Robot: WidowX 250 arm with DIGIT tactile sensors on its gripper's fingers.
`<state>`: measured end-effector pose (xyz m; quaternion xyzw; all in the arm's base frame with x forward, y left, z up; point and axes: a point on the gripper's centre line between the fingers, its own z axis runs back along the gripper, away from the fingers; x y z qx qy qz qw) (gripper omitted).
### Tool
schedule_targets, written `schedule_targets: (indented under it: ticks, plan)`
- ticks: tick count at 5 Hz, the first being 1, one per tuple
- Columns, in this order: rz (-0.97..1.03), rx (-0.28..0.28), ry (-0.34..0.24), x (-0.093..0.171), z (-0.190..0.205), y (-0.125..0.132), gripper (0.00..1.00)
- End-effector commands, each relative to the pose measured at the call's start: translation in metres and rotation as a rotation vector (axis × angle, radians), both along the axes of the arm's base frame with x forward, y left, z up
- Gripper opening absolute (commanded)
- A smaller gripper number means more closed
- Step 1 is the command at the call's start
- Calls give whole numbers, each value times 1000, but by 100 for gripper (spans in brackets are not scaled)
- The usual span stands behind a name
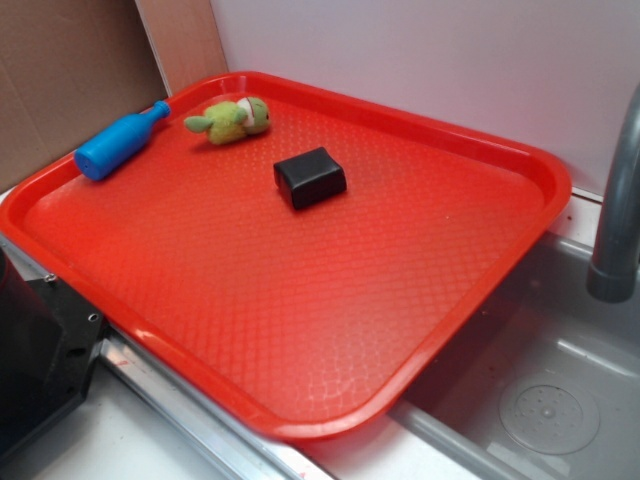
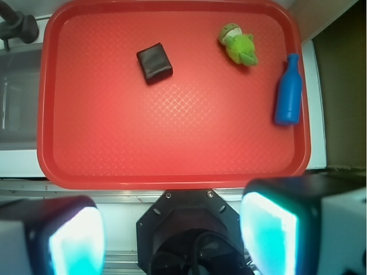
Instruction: Grab the green animal.
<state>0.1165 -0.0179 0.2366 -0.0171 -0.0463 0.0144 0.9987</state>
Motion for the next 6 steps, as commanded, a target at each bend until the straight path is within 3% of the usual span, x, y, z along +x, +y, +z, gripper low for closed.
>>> schedule_targets:
  ticks: [1,3,4,5,6]
  plan:
    - [0,0,0,0,0,0,100]
    - [80,77,-110,18,-31,38,100]
    - [4,93,-132,35,-55,64,100]
    - [-25,88,-238,53,-78,83,100]
    - [-38,90,-300,80,-103,95,100]
